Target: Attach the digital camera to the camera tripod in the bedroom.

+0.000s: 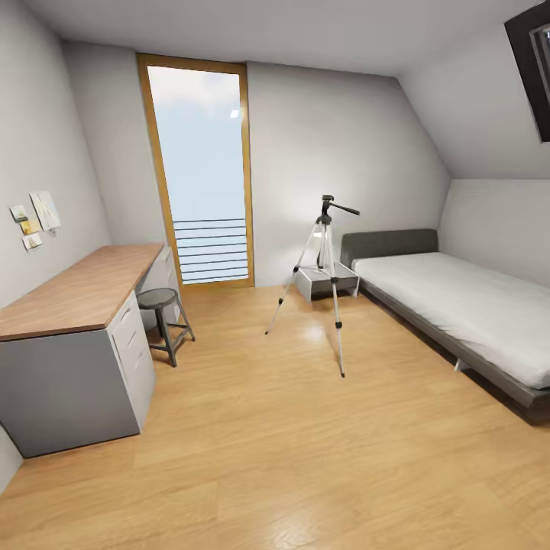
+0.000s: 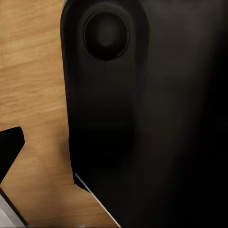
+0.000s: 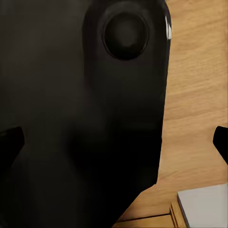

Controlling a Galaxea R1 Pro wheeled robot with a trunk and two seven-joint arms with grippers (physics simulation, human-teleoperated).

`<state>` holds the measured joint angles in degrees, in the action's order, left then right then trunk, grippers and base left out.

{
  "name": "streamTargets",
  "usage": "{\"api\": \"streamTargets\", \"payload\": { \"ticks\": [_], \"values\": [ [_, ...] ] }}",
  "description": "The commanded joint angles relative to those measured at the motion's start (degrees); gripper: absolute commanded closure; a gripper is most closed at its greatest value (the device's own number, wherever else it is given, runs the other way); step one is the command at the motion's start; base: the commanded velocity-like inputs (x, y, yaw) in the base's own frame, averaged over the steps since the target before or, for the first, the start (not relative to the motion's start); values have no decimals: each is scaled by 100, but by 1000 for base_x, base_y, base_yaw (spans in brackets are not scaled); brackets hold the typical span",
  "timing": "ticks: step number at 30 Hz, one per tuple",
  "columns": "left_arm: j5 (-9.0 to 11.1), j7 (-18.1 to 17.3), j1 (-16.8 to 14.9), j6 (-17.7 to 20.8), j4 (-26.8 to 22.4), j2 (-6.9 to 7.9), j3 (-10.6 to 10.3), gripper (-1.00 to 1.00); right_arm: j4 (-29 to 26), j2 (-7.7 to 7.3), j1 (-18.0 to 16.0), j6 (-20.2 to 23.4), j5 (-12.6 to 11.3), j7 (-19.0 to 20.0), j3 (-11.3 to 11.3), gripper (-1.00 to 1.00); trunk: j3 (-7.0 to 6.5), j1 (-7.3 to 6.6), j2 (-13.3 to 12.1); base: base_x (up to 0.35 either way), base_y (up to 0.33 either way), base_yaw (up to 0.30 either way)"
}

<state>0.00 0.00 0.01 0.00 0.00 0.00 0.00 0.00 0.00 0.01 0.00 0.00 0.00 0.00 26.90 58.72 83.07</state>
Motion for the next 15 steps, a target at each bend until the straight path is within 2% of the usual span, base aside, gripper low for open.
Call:
{"api": "streamTargets", "payload": {
  "ticks": [1, 5, 15],
  "values": [
    [-32, -29, 33, -11, -33, 33, 1, -100, -33, -9, -34, -33, 28, -9, 30, -100, 3, 0, 1, 0, 0, 0],
    [-33, -25, 32, -10, -70, 141, 1, -100, -164, -9, -166, -76, 28, -9, 29, -100, 3, 0, 1, 0, 0, 0],
    [-33, -25, 32, -10, -70, 141, 1, -100, -228, -9, -262, -76, 28, -9, 29, -100, 3, 0, 1, 0, 0, 0]
  ]
}}
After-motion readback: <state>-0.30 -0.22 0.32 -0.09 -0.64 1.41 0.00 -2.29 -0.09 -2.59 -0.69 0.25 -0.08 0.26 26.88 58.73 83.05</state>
